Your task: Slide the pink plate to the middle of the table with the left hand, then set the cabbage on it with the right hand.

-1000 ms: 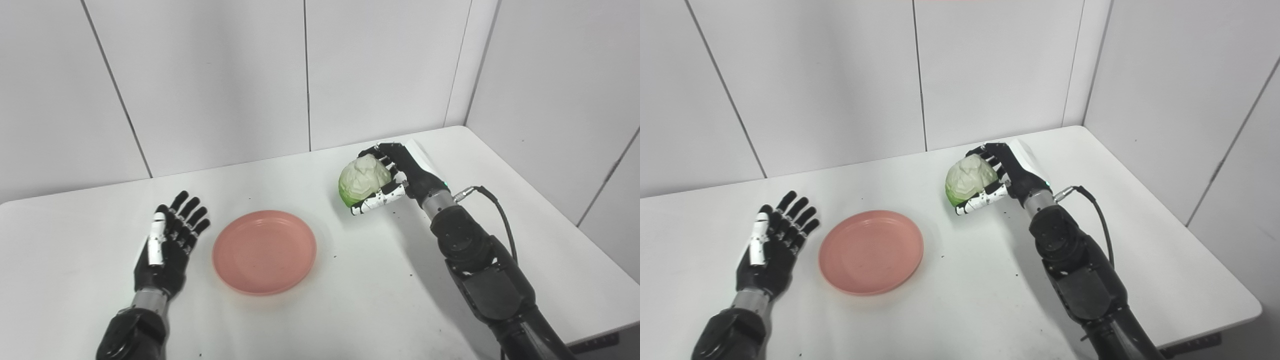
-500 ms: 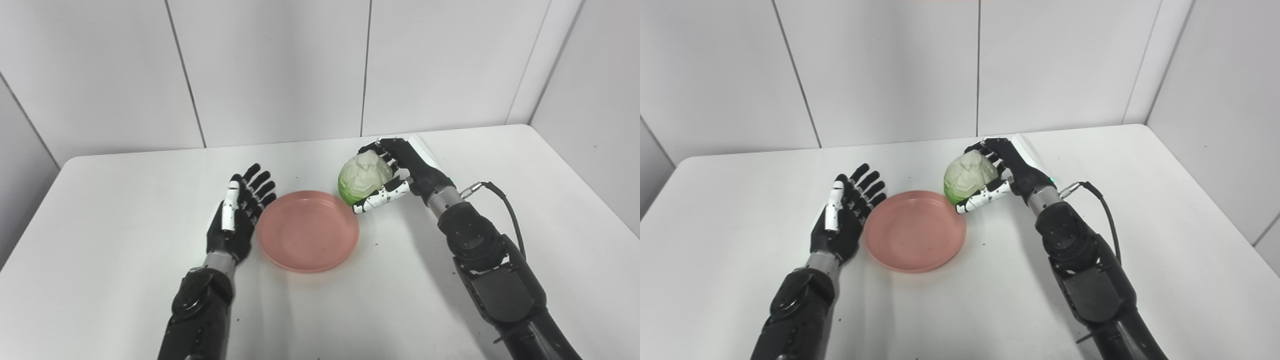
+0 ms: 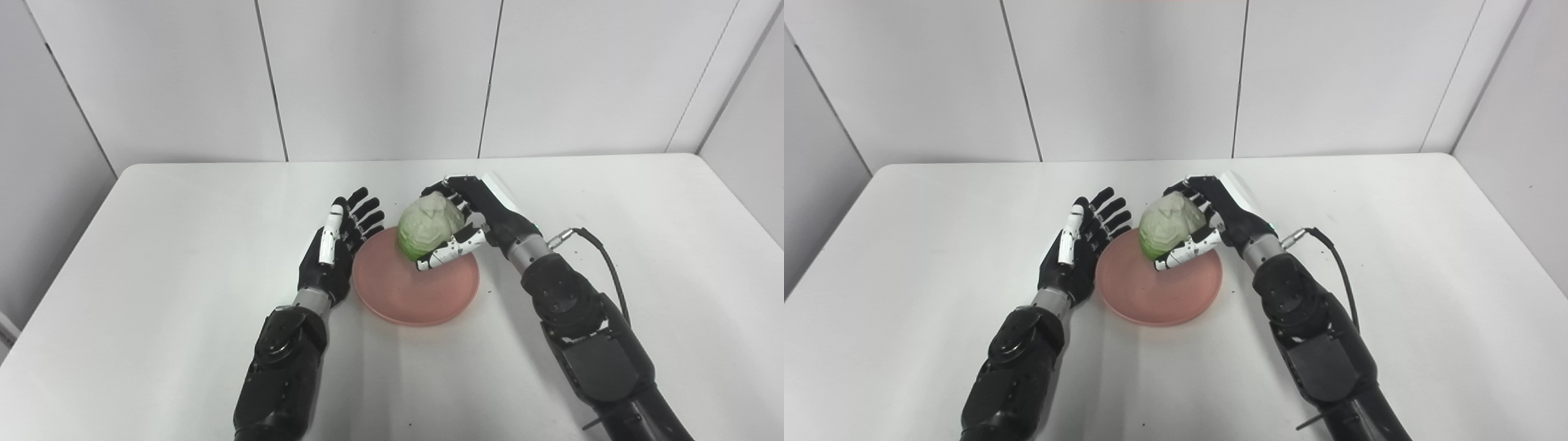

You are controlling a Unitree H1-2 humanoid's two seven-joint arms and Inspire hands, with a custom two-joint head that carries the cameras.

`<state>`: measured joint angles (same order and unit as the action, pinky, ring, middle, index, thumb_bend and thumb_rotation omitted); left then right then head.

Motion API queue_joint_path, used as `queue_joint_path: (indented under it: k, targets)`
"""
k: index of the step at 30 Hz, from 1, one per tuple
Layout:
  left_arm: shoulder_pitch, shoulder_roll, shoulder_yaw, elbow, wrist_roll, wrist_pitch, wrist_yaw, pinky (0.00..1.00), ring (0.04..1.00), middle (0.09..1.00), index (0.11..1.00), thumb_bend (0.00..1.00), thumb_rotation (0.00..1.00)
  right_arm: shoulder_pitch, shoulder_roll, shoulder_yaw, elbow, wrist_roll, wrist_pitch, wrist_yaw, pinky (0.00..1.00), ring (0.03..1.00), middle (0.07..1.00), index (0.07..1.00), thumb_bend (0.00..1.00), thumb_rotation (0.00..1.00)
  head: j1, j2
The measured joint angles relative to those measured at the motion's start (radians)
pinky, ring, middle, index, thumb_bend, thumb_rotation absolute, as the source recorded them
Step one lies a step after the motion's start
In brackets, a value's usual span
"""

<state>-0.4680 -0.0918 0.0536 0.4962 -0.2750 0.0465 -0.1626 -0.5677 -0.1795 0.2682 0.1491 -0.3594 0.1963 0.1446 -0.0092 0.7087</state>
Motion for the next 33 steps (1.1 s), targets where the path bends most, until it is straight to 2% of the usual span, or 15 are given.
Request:
queue_joint_path:
  k: [7,12,16,22,33]
  targets:
    - [-0.001,-0.006,-0.005,0.000,0.014,0.000,0.008,0.84,0.855,0.863,0.855,0.41,1.00,-0.005,0.034,0.027,0.047,-0.011,-0.024,0.000,0.37,0.419,0.452,0.515,0.53,0.00,-0.006,0.012]
    - [-0.002,-0.006,-0.006,-0.003,0.018,0.007,0.011,0.83,0.850,0.856,0.847,0.41,1.00,-0.005,0.041,0.046,0.063,-0.031,-0.030,0.000,0.34,0.403,0.442,0.515,0.53,0.00,-0.012,0.020]
    - [-0.001,-0.006,-0.009,-0.011,0.022,0.012,0.015,0.82,0.847,0.853,0.845,0.42,1.00,-0.006,0.041,0.054,0.103,-0.041,-0.059,-0.001,0.33,0.390,0.435,0.517,0.53,0.00,-0.018,0.029]
    - [0.003,-0.006,-0.013,-0.024,0.024,0.027,0.021,0.82,0.845,0.852,0.847,0.43,1.00,-0.007,0.041,0.057,0.145,-0.073,-0.095,-0.014,0.32,0.377,0.427,0.521,0.52,0.00,-0.028,0.037]
    - [0.007,-0.005,-0.014,-0.042,0.021,0.053,0.021,0.84,0.865,0.876,0.870,0.41,1.00,-0.005,0.039,0.053,0.190,-0.091,-0.097,-0.047,0.34,0.394,0.437,0.519,0.53,0.00,-0.038,0.046]
